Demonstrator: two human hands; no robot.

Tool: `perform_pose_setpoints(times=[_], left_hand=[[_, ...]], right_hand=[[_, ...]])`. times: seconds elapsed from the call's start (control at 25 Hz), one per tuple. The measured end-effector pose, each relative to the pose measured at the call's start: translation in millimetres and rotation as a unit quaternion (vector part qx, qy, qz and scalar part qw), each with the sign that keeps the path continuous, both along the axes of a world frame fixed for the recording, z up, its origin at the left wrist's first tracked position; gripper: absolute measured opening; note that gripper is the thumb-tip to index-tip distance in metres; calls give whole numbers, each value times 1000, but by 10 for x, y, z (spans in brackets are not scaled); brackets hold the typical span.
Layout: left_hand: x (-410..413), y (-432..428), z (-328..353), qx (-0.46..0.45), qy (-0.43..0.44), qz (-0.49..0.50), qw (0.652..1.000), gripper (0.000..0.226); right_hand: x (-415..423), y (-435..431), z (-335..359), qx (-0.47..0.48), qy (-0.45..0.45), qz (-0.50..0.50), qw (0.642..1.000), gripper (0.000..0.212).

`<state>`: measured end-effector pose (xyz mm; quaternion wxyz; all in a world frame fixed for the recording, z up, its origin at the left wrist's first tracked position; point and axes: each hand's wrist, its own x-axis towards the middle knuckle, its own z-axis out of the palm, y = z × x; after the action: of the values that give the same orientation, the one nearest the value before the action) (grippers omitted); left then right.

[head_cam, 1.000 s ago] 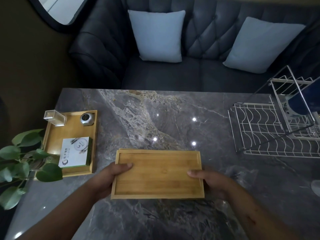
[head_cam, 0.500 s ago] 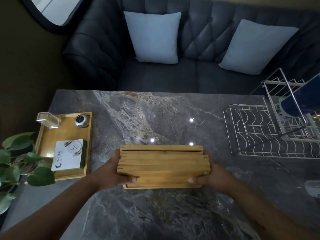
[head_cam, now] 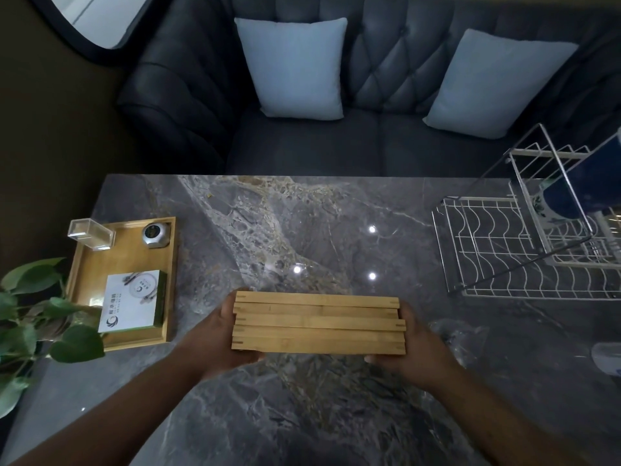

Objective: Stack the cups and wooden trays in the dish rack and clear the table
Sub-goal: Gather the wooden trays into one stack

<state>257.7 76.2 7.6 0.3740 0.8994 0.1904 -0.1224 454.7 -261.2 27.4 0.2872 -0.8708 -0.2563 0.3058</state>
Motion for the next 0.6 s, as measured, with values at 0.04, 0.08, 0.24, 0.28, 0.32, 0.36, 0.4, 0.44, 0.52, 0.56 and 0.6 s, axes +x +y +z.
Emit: perform_pose_setpoints(times=[0.04, 0.08, 0.24, 0.28, 0.32, 0.36, 0.4, 0.44, 0.52, 0.56, 0.6], left_hand=[[12, 11, -6, -4, 8, -2, 1000, 138], [21, 19, -8, -8, 19, -6, 1000, 147], [43, 56, 2, 5, 56, -26, 998, 155], [45, 58, 13, 7, 53, -20, 998, 154], [48, 55, 23, 3, 44, -13, 999, 153], [56, 48, 30, -3, 34, -10, 999, 149], [67, 37, 28, -11, 24, -11, 1000, 141], [73, 24, 23, -17, 11, -13, 1000, 128], [85, 7, 32, -20, -2, -8, 1000, 108], [95, 7, 49, -22, -1, -5, 1000, 103], [110, 13, 73, -23, -1, -4, 1000, 102]], right_hand=[[12, 5, 11, -5, -2, 12, 1000, 114], [20, 5, 19, -7, -8, 23, 1000, 117], [28, 3, 42, -15, -20, 46, 999, 108], [28, -2, 31, -13, -18, 43, 999, 107], [25, -5, 22, -11, -17, 36, 999, 107], [22, -1, 18, -9, -17, 28, 999, 106], [16, 6, 20, -10, -18, 22, 1000, 104], [11, 16, 22, -11, -20, 19, 1000, 102], [1, 29, 21, -12, -20, 21, 1000, 99], [1, 27, 20, -7, -16, 23, 1000, 97], [5, 21, 12, 0, -11, 21, 1000, 96]])
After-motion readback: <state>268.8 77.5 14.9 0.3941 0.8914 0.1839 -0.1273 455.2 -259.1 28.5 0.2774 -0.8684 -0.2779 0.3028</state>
